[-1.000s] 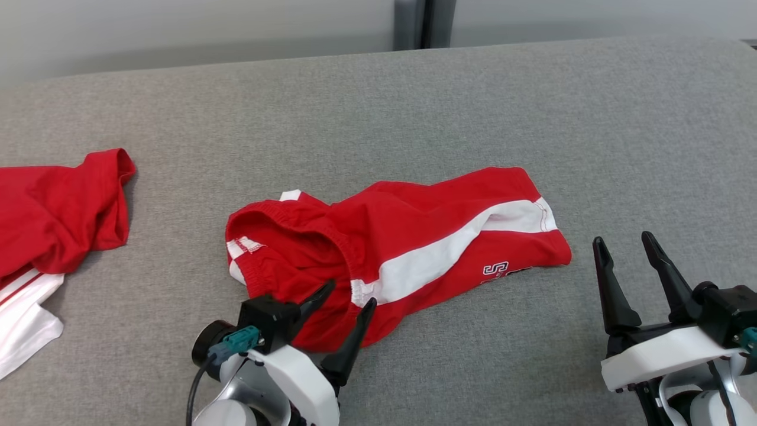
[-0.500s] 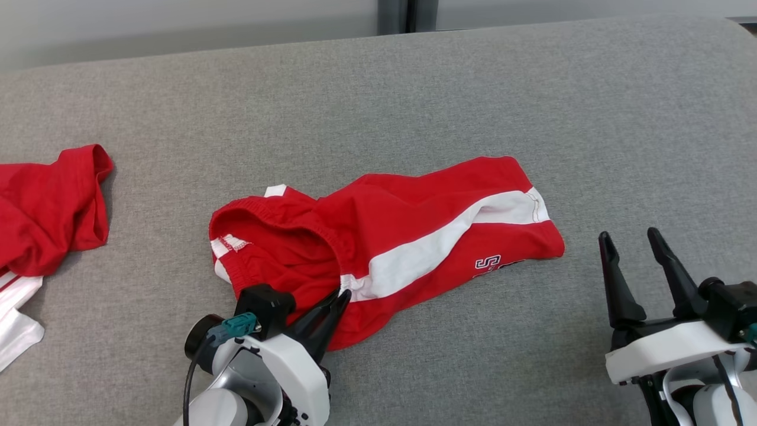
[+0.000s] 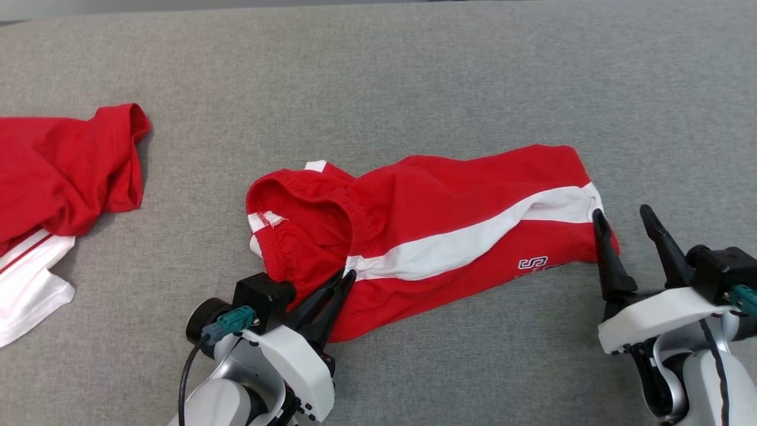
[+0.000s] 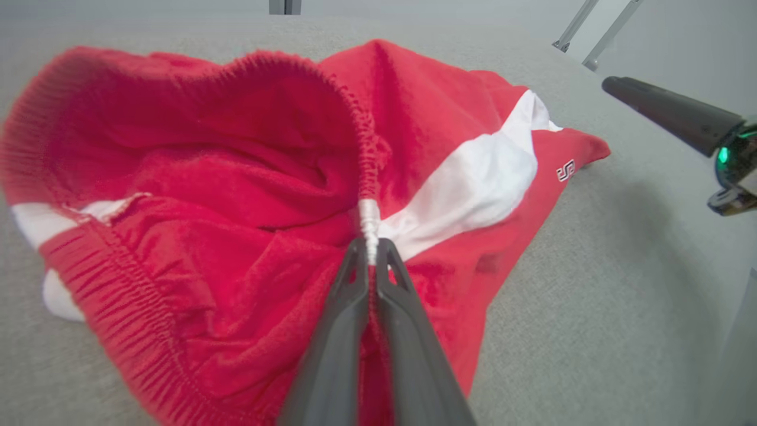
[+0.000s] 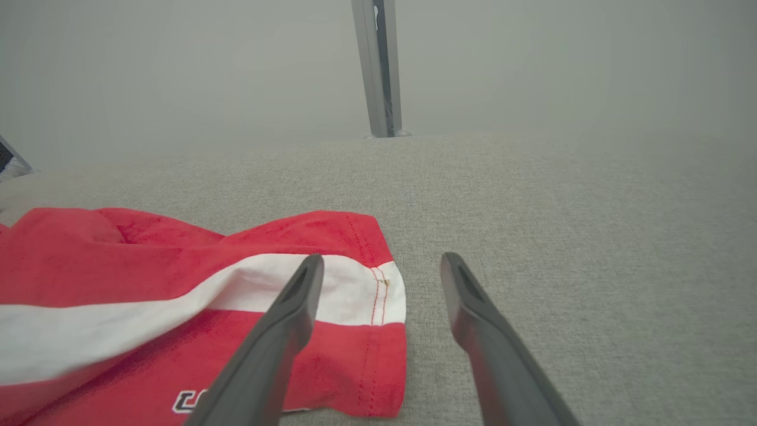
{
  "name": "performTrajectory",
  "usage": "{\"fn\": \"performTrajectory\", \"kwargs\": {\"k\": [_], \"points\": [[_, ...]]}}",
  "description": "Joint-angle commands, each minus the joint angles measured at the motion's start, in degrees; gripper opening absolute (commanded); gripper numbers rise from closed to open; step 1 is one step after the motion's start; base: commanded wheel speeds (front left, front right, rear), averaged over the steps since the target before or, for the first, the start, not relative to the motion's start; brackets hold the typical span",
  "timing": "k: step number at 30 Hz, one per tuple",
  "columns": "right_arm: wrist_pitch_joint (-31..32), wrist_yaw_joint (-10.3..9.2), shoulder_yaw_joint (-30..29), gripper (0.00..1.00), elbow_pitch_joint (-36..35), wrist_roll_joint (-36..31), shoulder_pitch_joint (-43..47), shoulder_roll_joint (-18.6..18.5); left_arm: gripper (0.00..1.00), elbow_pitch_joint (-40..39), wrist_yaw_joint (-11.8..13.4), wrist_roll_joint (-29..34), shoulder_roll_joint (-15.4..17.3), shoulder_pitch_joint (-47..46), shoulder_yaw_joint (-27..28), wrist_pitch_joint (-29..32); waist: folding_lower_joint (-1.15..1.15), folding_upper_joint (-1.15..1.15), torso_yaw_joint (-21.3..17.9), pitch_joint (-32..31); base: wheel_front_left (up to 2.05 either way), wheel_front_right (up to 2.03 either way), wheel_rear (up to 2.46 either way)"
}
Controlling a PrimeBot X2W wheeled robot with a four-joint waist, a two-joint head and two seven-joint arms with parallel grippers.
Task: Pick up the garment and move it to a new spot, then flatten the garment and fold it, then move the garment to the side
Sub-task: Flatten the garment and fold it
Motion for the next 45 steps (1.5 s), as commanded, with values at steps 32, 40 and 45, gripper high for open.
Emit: {"fn": "performTrajectory", "kwargs": {"k": [32,40,45], "points": [[-0.67,-0.01,2.93,0.00,5.25,11.48,-9.53,-6.38,0.00,-3.48,0.74,1.84,1.25,-5.32,2.71,-10.03,0.00,0.00,1.39,-0.94,0.00,0.00,0.00],[0.50,-0.01,2.52,0.00,-5.52,15.13,-10.69,-6.94,0.00,-8.60,1.72,2.54,2.56,-9.53,5.63,-11.52,0.00,0.00,0.67,-5.27,0.00,0.00,0.00],[1.19,-0.01,0.71,0.00,-12.31,16.63,-12.95,-7.67,0.00,-11.85,2.40,2.86,4.37,-13.45,8.45,-10.57,0.00,0.00,0.20,-7.75,0.00,0.00,0.00]]}}
